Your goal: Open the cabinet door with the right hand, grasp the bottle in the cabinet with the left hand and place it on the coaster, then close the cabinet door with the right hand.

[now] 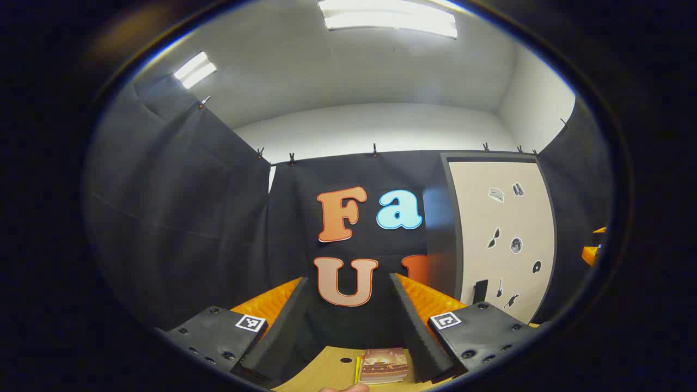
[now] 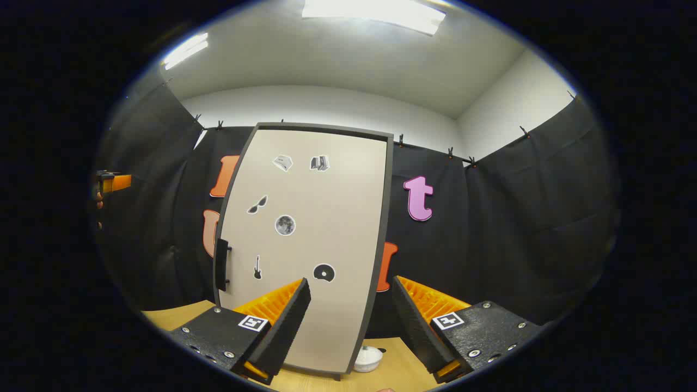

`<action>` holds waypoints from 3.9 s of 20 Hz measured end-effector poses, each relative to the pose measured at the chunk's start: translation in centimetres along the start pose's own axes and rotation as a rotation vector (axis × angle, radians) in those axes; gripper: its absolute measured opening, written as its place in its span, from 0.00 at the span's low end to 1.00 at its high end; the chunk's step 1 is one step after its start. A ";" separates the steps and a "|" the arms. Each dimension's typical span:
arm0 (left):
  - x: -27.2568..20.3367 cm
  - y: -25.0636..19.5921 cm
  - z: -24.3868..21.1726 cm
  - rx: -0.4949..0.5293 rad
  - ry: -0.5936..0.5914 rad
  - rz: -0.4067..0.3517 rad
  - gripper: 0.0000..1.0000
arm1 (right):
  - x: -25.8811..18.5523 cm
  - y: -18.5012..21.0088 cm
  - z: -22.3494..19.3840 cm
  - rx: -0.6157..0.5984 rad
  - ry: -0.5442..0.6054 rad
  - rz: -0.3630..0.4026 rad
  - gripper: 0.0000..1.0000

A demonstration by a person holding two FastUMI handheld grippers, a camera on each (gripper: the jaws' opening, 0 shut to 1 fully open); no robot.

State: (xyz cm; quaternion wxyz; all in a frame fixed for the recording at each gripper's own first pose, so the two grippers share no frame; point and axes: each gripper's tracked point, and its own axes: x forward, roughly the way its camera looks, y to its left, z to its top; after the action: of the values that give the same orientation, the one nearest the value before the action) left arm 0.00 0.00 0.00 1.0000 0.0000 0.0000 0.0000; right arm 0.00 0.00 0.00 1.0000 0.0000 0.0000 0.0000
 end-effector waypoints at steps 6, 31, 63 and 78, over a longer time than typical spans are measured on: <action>-0.1 0.6 -2.1 0.008 0.025 0.010 0.94 | -0.1 3.9 0.6 0.008 -0.020 0.092 0.96; -3.9 8.7 -3.8 0.013 0.021 0.119 0.93 | 6.7 21.5 -5.0 0.120 0.118 0.390 0.93; -7.8 18.5 -7.7 0.041 0.116 0.296 0.94 | 15.9 28.9 -12.7 0.151 0.385 0.301 0.31; -8.1 11.1 -6.8 0.065 0.105 0.195 0.93 | 7.7 26.9 -10.0 0.137 0.286 0.501 0.25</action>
State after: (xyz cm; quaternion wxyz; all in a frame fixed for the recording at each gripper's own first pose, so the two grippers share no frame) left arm -8.10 11.10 -6.82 0.9933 0.0325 0.0524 0.0975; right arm 7.67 26.87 -9.96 0.9564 0.0674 0.1408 0.2467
